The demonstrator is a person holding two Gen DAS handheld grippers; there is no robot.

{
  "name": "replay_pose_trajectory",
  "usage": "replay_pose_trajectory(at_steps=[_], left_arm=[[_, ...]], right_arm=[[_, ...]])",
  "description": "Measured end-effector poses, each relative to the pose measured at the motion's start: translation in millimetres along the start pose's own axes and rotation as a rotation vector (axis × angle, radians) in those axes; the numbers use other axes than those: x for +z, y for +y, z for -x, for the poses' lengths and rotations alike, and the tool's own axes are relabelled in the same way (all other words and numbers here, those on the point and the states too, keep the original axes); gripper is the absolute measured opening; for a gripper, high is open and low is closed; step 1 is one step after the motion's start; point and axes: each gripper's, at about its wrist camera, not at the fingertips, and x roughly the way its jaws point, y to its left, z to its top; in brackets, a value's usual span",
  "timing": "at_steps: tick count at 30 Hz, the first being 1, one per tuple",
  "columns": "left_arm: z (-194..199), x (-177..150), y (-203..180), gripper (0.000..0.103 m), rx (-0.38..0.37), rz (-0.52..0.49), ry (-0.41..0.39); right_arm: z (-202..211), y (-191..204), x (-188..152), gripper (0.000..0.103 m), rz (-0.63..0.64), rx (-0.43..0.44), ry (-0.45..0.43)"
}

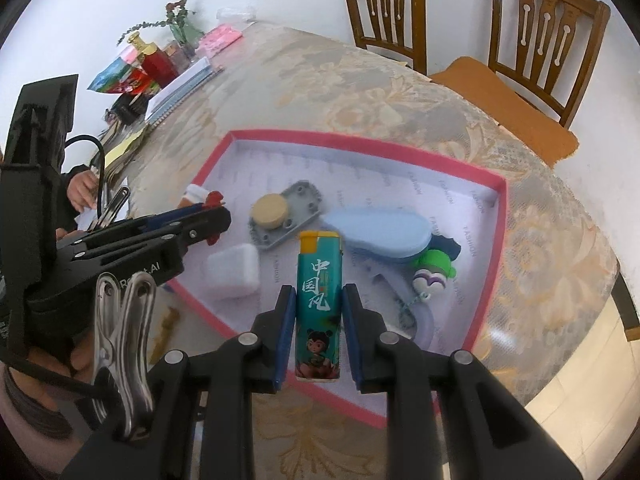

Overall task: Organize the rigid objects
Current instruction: 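Carry the red piece with left tool over the tray while right carries the teal tube, then open left tool to drop the red piece in the tray while right releases the tube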

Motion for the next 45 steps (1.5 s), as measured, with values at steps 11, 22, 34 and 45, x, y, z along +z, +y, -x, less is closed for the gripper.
replay_pose_trajectory(at_steps=[11,22,34,45], left_arm=[[-22,6,-2,0.022,-0.005,0.0,0.032],[-28,7,-5,0.022,-0.013,-0.024,0.046],[-14,6,-7,0.038,0.003,-0.044,0.027],[13,-11,22,0.039,0.035,0.012,0.013]], right_arm=[[-12,-18,2,0.024,-0.027,-0.029,0.014],[-16,-23,0,0.023,-0.046,-0.045,0.022],[-6,-13,4,0.026,-0.021,-0.062,-0.033],[9,3,-1,0.034,-0.005,-0.098,-0.082]])
